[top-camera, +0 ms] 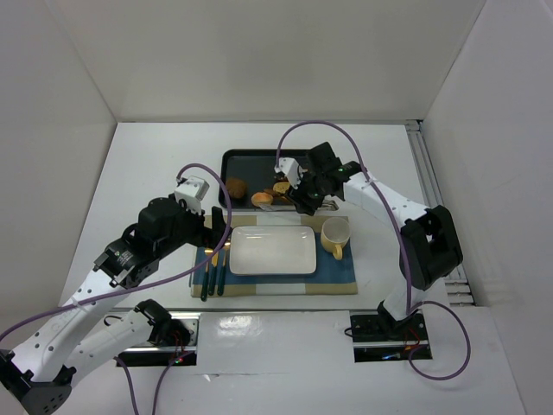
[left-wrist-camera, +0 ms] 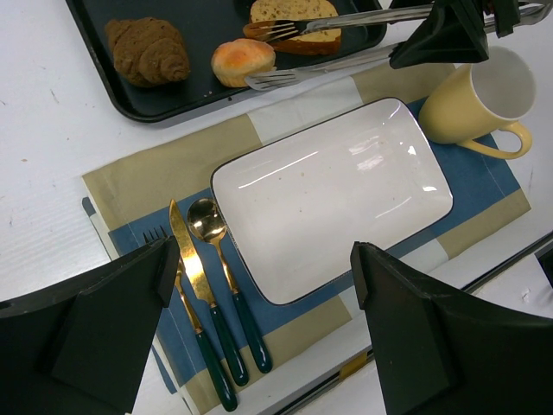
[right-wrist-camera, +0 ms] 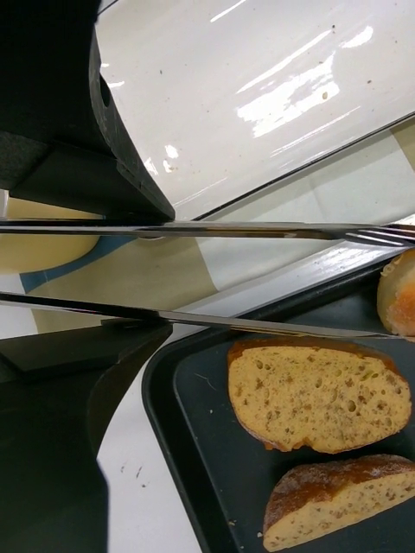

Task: Place the bread

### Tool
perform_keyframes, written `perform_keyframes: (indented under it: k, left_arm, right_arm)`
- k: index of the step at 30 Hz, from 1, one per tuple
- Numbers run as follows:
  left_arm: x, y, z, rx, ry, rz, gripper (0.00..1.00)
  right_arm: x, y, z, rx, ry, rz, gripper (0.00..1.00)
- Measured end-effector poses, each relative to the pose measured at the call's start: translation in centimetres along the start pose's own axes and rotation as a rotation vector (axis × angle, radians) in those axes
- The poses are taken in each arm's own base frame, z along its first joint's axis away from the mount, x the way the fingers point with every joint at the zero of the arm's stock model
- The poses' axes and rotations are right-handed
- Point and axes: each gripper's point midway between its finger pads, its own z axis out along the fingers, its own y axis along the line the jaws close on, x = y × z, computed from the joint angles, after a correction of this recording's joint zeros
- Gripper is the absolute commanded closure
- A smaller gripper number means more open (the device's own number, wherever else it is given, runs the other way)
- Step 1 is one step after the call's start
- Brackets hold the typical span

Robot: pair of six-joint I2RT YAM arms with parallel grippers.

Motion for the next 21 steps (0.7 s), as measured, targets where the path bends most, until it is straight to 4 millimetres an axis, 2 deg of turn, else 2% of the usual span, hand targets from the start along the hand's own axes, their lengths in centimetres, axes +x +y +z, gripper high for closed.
perform_keyframes:
  k: [10, 13, 15, 21]
  left_arm:
    - [0.0, 0.0, 0.0, 0.000, 0.000, 0.000, 0.00]
    - [0.0, 0.0, 0.0, 0.000, 0.000, 0.000, 0.00]
    - [0.0, 0.0, 0.0, 0.000, 0.001, 0.000, 0.00]
    - [0.0, 0.0, 0.0, 0.000, 0.000, 0.000, 0.00]
  right_arm:
    - [-1.4, 0.5, -0.5, -0.038, -0.040, -0.002, 0.44]
    - [-1.7, 0.6, -0.7, -0.047, -0.048, -0.002, 0.50]
    - [-1.9, 0.6, -0.7, -0.049, -0.052, -0.002, 0.59]
    - [-1.9, 0.7, -0.8, -0.054, -0.054, 0.002, 0.72]
